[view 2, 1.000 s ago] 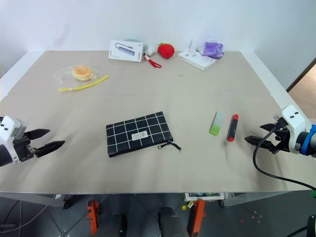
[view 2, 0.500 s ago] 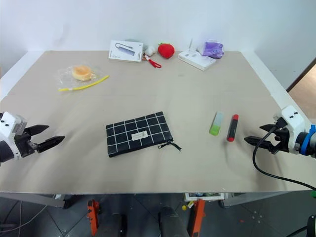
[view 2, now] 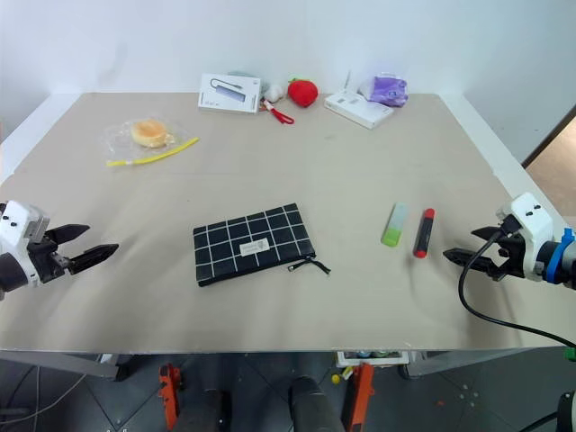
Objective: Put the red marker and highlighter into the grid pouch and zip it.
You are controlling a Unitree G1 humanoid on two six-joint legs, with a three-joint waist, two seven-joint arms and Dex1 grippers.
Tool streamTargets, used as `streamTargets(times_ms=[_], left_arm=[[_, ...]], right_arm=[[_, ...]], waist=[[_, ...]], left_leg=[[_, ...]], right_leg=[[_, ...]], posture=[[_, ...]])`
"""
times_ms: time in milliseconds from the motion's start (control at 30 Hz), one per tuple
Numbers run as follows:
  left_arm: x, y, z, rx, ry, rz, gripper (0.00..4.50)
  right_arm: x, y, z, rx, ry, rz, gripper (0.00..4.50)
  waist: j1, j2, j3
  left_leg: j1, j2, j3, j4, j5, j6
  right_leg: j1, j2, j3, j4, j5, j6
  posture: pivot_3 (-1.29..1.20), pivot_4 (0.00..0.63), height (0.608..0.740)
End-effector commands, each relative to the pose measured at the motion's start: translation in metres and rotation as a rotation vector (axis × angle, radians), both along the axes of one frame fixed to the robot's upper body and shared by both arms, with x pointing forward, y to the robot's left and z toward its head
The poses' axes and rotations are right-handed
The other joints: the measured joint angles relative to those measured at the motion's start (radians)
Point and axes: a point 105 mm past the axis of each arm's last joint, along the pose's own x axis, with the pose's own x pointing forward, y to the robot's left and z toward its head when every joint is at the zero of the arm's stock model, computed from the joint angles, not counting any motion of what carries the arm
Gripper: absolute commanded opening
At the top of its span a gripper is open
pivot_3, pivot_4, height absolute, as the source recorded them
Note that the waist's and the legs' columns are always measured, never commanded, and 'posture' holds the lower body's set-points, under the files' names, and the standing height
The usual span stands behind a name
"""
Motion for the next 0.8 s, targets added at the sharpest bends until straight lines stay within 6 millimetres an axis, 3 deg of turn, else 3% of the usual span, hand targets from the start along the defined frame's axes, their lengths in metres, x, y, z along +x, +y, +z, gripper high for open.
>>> streamTargets(times_ms=[33,167,267,333,367,467,533,567,700,800], left_arm=[[0.005,-0.003,0.012,0.015,-0.058,-0.015,4.41],[0.014,-0.017,0.030,0.042,-0.183,-0.053,4.41],[0.022,-0.031,0.035,0.140,-0.297,-0.086,4.50],[0.027,-0.041,0.038,0.192,-0.376,-0.109,4.50],[0.028,-0.050,0.036,0.241,-0.409,-0.146,4.50],[0.031,-0.077,0.034,0.356,-0.526,-0.261,4.50],[0.034,-0.086,0.036,0.372,-0.586,-0.291,4.50],[0.034,-0.088,0.036,0.375,-0.600,-0.297,4.50],[0.037,-0.114,0.025,0.458,-0.694,-0.412,4.50],[0.036,-0.122,0.014,0.507,-0.720,-0.476,4.50]], right_arm=[[0.006,-0.001,0.021,0.001,-0.101,-0.009,4.50],[0.023,0.025,0.048,0.065,-0.266,0.041,4.50],[0.032,0.076,0.065,0.178,-0.368,0.152,3.57],[0.034,0.104,0.069,0.240,-0.394,0.196,2.75],[0.035,0.125,0.066,0.274,-0.395,0.229,2.14],[0.040,0.188,0.046,0.329,-0.370,0.279,0.77],[0.044,0.217,0.035,0.339,-0.366,0.279,0.08],[0.044,0.222,0.033,0.341,-0.368,0.275,0.08],[0.043,0.254,-0.023,0.275,-0.221,0.227,0.08],[0.042,0.252,-0.048,0.182,-0.161,0.188,0.08]], waist=[[0.000,0.000,0.000],[0.000,0.000,0.000],[-0.001,0.001,0.000],[-0.001,0.000,0.000],[0.000,0.000,0.000],[0.001,0.000,-0.001],[0.001,-0.001,-0.001],[0.001,0.000,-0.001],[0.009,-0.001,-0.001],[0.013,-0.001,-0.001]], left_leg=[[0.000,0.000,0.000,0.000,0.000,0.000],[0.000,0.000,0.000,0.001,0.000,0.000],[0.001,0.000,0.000,0.002,0.001,-0.001],[0.002,0.000,-0.001,0.002,0.001,-0.001],[0.001,0.000,-0.002,0.002,0.001,-0.002],[0.001,-0.001,-0.005,0.002,0.002,-0.003],[0.001,-0.001,-0.006,0.002,0.002,-0.003],[-0.001,-0.001,-0.007,0.003,0.002,-0.003],[-0.003,-0.003,-0.007,0.003,0.003,-0.004],[-0.004,-0.003,-0.008,0.003,0.003,-0.004]], right_leg=[[0.000,0.000,0.000,0.000,0.000,0.000],[0.000,0.000,0.000,0.001,0.001,0.000],[0.000,0.001,0.000,0.002,0.002,0.000],[0.001,0.001,0.000,0.004,0.002,0.000],[0.001,0.002,0.000,0.005,0.002,0.000],[0.001,0.002,0.000,0.008,0.003,-0.005],[0.001,0.002,0.000,0.009,0.003,-0.005],[0.000,0.002,-0.001,0.009,0.004,-0.005],[-0.001,0.001,-0.001,0.009,0.003,-0.005],[-0.001,0.000,-0.002,0.009,0.003,-0.005]], posture=[[0.00,0.150,0.734],[0.00,0.150,0.734],[0.00,0.150,0.734],[0.00,0.150,0.734],[0.00,0.150,0.734],[0.00,0.150,0.734],[0.00,0.150,0.734],[0.00,0.150,0.734],[0.00,0.150,0.734],[0.00,0.150,0.734]])
